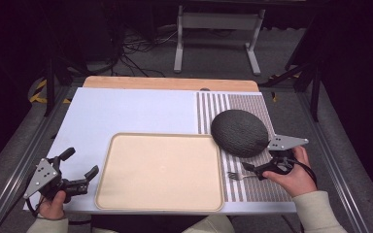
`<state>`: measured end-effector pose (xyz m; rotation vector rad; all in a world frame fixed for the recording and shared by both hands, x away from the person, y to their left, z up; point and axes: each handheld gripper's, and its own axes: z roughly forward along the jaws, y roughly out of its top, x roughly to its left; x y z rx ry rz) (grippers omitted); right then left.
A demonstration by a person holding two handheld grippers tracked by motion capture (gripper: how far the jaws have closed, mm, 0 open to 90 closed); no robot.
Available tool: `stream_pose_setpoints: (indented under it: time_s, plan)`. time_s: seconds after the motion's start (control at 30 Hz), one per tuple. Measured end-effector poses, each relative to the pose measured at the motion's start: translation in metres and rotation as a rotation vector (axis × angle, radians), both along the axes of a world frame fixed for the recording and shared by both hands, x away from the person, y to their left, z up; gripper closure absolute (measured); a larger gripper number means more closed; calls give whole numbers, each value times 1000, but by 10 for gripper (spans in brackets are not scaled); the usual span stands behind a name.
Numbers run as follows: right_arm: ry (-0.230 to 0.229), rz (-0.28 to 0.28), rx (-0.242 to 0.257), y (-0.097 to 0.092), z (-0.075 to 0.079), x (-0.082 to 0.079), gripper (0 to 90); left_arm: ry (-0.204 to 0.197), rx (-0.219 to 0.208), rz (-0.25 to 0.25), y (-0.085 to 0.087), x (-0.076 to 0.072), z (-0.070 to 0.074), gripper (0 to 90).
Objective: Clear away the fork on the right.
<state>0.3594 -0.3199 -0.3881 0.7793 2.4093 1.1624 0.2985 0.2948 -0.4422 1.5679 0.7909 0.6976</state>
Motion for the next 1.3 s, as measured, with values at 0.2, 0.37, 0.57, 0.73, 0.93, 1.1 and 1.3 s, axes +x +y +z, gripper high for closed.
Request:
stream_pose_setpoints:
  time_s: [0.2, 0.37, 0.57, 0.73, 0.93, 1.1, 1.3]
  plan:
    - [39, 38, -115, 7, 9, 5, 46, 3, -8, -1, 1, 0, 0, 4]
    - [73, 65, -198, 10, 11, 9, 53, 0, -11, 2, 1, 0, 0, 4]
    - [97, 88, -257, 12, 11, 12, 64, -3, -15, 3, 2, 0, 0, 3]
    - [123, 110, -320, 12, 12, 14, 71, -5, -14, 5, 2, -1, 1, 3]
    - [149, 127, -373, 13, 14, 15, 75, -7, -15, 6, 3, -1, 1, 3]
    - [172, 143, -385, 14, 13, 15, 74, -8, -11, 6, 3, -1, 1, 3]
    - [205, 200, -436, 17, 9, 19, 124, -9, -12, 6, 2, -1, 1, 3]
